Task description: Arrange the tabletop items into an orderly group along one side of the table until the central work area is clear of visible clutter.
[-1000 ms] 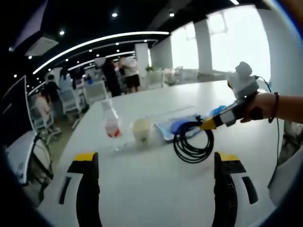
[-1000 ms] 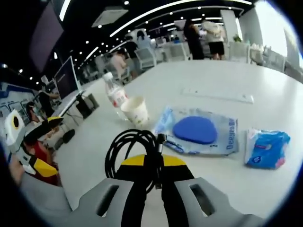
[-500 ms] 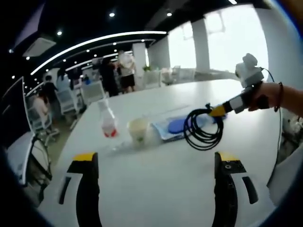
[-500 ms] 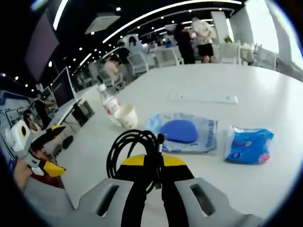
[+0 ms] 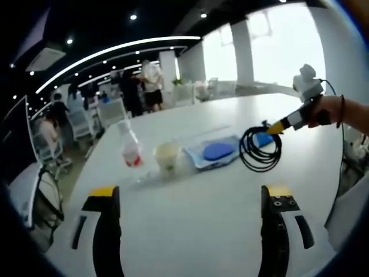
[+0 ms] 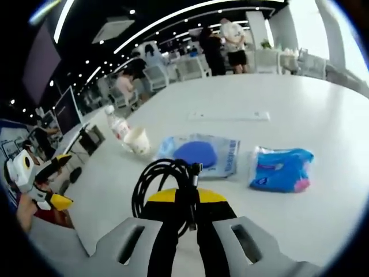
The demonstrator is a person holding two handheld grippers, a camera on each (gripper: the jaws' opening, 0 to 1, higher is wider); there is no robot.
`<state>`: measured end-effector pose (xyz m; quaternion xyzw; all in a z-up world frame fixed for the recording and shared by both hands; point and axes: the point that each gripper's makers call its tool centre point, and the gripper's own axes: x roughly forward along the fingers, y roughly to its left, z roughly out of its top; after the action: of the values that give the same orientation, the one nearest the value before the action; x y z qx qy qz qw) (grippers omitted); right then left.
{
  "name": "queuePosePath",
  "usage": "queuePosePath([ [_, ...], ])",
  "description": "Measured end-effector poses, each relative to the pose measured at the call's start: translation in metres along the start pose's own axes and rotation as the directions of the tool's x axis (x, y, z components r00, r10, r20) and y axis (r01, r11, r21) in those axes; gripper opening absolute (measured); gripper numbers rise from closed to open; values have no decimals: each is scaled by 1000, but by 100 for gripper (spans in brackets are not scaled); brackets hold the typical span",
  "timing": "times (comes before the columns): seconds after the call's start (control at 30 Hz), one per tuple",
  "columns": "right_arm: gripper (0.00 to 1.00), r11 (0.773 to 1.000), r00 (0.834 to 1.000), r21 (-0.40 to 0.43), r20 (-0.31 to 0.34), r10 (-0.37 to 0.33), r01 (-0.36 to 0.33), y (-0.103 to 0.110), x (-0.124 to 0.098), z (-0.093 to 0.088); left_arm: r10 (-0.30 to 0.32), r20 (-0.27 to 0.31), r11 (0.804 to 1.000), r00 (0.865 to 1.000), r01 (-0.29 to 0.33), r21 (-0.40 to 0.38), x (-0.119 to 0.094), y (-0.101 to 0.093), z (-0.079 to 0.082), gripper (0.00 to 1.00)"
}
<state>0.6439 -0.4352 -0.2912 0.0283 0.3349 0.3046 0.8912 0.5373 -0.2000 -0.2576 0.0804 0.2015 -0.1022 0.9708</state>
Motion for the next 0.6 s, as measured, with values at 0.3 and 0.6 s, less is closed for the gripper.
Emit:
queuePosePath([
  [0.3,9,1000,999,7,-39,-19,20,-13,-4,-14,0,-12,1000,1000,0,3,0,-1,-3,99],
  [0.6,10,999,994,16,-101,-41,43,-28,-1,-36,-1,-26,1000,1000,2,18,1,-2,-6,98],
])
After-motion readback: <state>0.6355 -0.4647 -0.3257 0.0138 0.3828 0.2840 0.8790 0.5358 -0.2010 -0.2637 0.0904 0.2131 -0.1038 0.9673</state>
